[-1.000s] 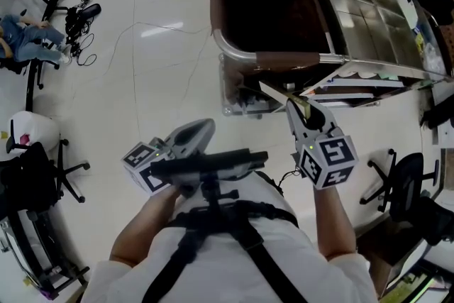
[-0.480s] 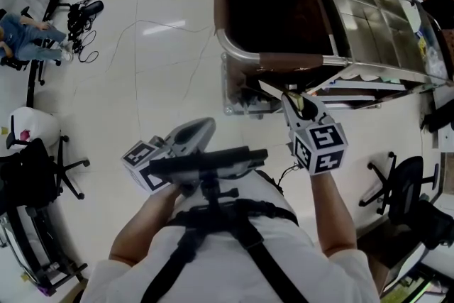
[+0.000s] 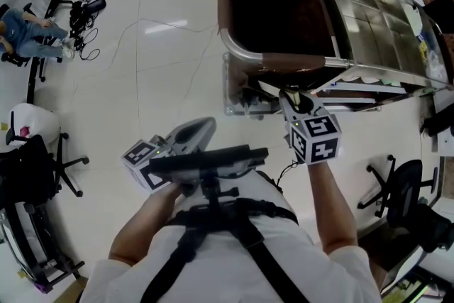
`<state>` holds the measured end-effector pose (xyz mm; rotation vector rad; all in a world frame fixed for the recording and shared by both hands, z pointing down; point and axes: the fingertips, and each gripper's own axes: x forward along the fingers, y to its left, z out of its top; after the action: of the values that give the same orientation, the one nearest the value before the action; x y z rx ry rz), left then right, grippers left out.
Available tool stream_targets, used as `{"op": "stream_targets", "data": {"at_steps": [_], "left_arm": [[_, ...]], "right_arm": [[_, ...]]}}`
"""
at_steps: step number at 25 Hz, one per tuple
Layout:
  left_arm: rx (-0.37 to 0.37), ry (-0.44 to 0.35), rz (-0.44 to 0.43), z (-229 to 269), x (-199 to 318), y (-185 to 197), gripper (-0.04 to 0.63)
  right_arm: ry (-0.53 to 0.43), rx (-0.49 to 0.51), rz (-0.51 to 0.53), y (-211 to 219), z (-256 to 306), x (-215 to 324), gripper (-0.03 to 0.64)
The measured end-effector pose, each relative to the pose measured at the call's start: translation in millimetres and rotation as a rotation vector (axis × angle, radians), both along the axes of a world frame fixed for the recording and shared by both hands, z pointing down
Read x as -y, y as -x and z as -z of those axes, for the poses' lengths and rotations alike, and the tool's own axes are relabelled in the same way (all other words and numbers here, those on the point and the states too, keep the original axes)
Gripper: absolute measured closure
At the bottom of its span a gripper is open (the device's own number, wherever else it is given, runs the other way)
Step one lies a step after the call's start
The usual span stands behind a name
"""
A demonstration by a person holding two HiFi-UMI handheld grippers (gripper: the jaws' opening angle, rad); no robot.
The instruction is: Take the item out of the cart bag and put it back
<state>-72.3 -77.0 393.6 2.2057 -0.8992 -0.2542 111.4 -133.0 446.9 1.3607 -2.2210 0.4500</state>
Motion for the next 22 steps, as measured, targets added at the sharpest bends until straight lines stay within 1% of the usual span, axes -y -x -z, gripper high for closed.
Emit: {"op": "stream_targets", "data": {"at_steps": [22], "left_arm": [[-0.007,0.008,0.001,-2.5,-3.9,1.3,0.595]], "right_arm": [[0.076,-0.053,0.017,10.6,-41.2,16.7,0.541]]}}
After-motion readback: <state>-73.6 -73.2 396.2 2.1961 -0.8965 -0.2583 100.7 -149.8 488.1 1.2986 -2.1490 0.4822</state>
